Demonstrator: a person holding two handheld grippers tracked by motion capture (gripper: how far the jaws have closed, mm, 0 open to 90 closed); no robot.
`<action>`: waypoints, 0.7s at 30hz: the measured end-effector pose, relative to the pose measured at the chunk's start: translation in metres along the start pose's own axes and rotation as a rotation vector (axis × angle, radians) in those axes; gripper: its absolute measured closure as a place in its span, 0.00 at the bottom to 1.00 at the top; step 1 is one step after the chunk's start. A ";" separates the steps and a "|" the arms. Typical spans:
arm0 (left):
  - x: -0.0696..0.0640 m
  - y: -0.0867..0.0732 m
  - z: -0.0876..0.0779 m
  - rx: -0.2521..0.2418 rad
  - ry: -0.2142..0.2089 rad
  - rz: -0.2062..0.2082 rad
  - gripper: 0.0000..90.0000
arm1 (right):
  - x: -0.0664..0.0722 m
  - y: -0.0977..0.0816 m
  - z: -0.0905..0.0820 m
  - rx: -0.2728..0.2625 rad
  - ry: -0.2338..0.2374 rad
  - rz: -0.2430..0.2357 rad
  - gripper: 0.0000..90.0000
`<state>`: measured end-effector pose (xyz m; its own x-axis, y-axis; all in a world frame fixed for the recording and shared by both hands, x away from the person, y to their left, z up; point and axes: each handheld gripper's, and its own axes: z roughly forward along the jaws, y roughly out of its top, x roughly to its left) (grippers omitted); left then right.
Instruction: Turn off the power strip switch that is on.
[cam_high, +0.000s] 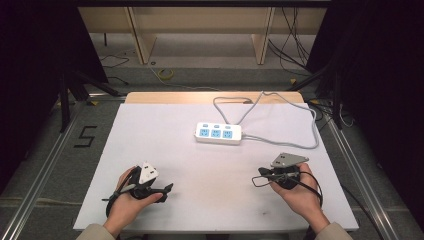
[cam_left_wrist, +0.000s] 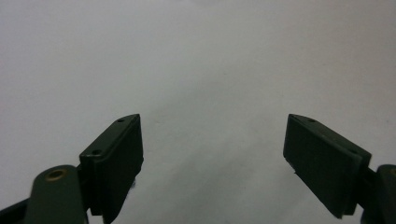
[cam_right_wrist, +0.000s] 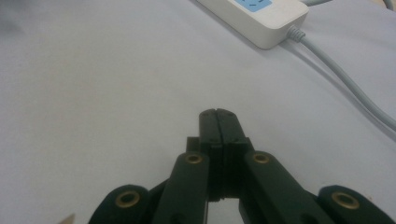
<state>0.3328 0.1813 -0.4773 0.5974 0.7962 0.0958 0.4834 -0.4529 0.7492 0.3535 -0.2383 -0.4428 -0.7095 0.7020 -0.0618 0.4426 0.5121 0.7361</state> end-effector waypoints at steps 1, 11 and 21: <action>0.000 0.000 0.000 0.000 0.000 0.000 0.22 | 0.000 0.001 0.000 0.000 0.000 0.001 1.00; 0.000 0.000 0.000 -0.004 0.002 0.002 0.23 | -0.002 0.010 0.006 0.016 0.002 0.000 1.00; 0.000 0.000 0.000 -0.004 -0.002 0.004 0.23 | -0.004 0.020 0.010 0.027 -0.006 -0.001 1.00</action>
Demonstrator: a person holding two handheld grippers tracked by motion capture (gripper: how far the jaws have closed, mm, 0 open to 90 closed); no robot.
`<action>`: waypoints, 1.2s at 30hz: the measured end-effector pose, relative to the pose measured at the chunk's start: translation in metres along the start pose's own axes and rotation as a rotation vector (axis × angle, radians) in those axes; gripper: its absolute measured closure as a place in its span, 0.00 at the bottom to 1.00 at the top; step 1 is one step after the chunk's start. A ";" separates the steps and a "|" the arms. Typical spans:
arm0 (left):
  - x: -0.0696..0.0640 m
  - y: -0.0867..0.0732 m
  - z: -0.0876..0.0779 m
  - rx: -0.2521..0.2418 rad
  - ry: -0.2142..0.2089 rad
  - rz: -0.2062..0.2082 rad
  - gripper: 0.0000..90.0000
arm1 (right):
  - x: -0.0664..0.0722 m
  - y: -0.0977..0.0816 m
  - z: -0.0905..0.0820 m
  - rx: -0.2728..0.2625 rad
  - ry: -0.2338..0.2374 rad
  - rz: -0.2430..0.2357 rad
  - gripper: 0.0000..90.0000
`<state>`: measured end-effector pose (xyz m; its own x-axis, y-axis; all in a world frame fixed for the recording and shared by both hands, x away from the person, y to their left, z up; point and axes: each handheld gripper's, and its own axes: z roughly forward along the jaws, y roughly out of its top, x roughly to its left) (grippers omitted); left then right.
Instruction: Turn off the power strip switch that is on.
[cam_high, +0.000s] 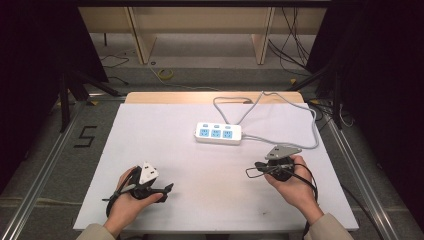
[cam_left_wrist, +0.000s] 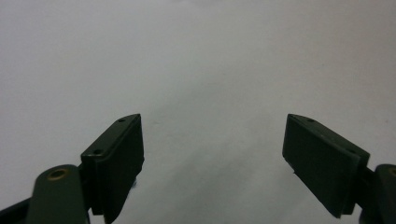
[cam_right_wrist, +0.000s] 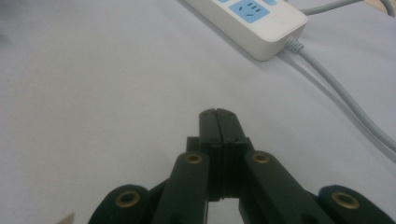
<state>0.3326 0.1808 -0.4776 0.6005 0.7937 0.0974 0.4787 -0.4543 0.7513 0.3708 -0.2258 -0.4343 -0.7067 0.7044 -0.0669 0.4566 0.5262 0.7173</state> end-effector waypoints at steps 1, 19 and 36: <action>0.000 0.000 0.000 0.001 0.000 0.001 0.23 | -0.001 0.001 0.000 0.001 0.000 -0.001 1.00; -0.001 0.000 0.001 0.000 -0.004 0.003 0.23 | -0.009 0.015 0.007 0.005 -0.005 0.015 1.00; -0.001 0.000 0.001 0.001 -0.006 0.004 0.23 | -0.019 0.030 0.015 0.033 -0.021 0.013 1.00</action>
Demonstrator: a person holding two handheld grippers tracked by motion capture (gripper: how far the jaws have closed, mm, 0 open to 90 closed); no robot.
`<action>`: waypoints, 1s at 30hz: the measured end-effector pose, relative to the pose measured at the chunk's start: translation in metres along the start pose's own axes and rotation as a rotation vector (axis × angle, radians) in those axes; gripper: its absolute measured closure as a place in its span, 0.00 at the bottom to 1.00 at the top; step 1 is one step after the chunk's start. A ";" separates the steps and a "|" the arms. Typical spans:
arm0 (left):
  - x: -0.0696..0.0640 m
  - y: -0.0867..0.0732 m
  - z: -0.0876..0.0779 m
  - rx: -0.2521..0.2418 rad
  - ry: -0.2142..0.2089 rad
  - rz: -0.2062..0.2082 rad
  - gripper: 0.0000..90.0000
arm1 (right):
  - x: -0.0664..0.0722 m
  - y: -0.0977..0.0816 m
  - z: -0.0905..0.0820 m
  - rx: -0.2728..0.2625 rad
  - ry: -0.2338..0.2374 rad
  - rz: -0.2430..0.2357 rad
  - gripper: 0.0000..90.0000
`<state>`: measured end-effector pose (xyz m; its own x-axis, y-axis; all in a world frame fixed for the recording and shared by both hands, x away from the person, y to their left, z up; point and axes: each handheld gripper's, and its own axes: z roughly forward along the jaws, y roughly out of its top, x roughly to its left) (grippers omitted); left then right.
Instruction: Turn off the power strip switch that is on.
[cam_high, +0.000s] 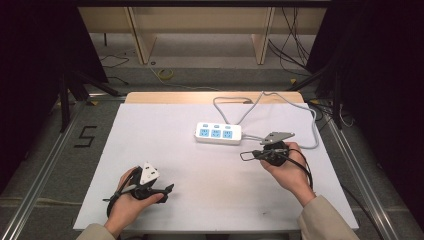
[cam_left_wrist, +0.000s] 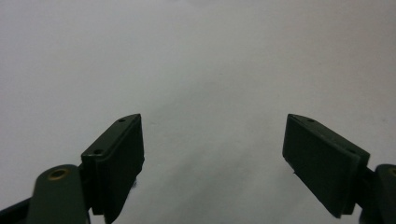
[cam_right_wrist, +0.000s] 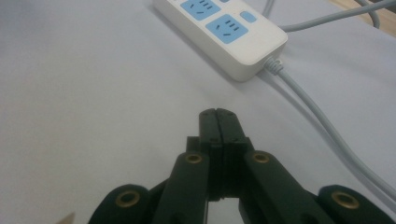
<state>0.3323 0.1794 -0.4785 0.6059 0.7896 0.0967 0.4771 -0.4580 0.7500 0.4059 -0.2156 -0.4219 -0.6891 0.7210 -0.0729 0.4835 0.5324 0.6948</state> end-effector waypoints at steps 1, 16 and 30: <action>0.000 0.000 0.000 0.000 -0.001 0.000 0.23 | -0.001 0.001 0.001 0.001 -0.002 -0.004 1.00; 0.000 0.000 0.000 0.005 -0.004 0.002 0.23 | -0.008 0.011 0.009 0.034 -0.007 -0.007 1.00; 0.000 0.000 0.000 0.005 -0.002 0.008 0.23 | -0.014 0.025 0.014 0.052 -0.020 -0.017 1.00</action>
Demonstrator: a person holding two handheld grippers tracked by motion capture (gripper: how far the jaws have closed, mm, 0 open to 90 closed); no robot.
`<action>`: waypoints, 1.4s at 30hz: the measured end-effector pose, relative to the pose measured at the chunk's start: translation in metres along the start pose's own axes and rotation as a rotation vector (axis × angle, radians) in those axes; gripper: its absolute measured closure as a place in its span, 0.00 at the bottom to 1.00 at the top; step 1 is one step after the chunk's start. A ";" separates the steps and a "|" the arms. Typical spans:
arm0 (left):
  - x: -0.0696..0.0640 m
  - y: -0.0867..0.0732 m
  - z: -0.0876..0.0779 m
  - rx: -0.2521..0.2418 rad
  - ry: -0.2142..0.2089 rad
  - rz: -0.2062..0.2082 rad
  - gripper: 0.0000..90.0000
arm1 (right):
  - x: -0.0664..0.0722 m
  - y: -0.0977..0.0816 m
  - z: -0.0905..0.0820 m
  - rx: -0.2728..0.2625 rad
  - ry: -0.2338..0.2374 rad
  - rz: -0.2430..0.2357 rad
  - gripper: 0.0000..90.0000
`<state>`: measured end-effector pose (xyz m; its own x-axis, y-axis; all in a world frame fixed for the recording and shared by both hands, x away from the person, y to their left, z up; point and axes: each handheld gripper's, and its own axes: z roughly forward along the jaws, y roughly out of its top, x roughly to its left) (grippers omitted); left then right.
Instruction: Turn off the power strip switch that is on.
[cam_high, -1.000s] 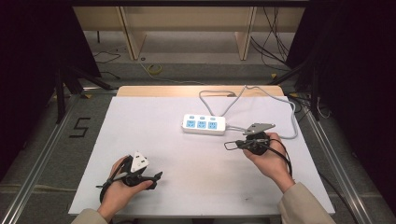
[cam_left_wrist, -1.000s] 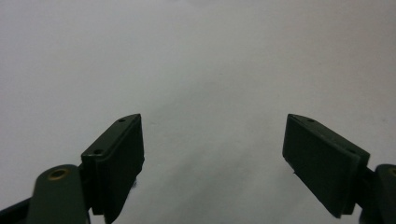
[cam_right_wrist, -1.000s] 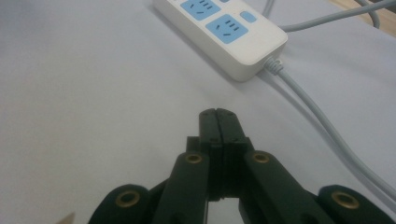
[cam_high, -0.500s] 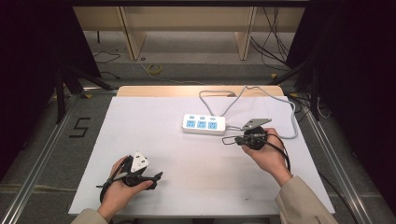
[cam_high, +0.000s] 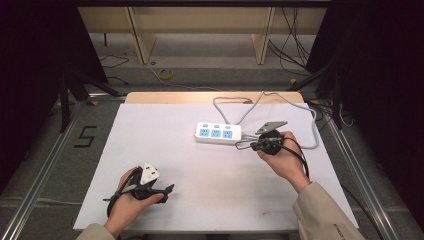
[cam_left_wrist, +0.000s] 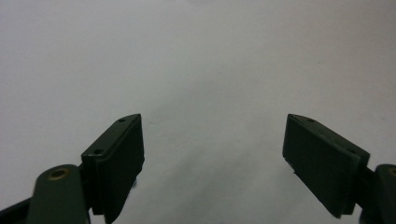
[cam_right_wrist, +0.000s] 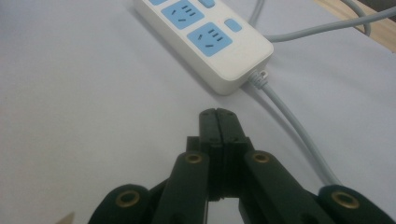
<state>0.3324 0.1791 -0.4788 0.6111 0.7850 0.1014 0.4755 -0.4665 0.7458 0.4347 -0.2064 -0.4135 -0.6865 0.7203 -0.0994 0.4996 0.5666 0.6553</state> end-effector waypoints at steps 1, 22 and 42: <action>0.000 0.000 0.000 0.000 0.000 -0.001 0.23 | -0.001 0.001 0.001 0.002 -0.001 -0.003 1.00; 0.000 0.000 0.000 0.001 0.001 0.001 0.23 | -0.009 0.021 0.013 0.019 -0.012 -0.003 1.00; 0.000 0.000 0.001 -0.001 0.002 -0.001 0.23 | -0.016 0.031 0.021 0.036 -0.023 -0.006 1.00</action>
<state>0.3329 0.1792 -0.4792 0.6093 0.7864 0.1018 0.4757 -0.4653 0.7465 0.4717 -0.1920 -0.4073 -0.6773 0.7258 -0.1203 0.5146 0.5843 0.6275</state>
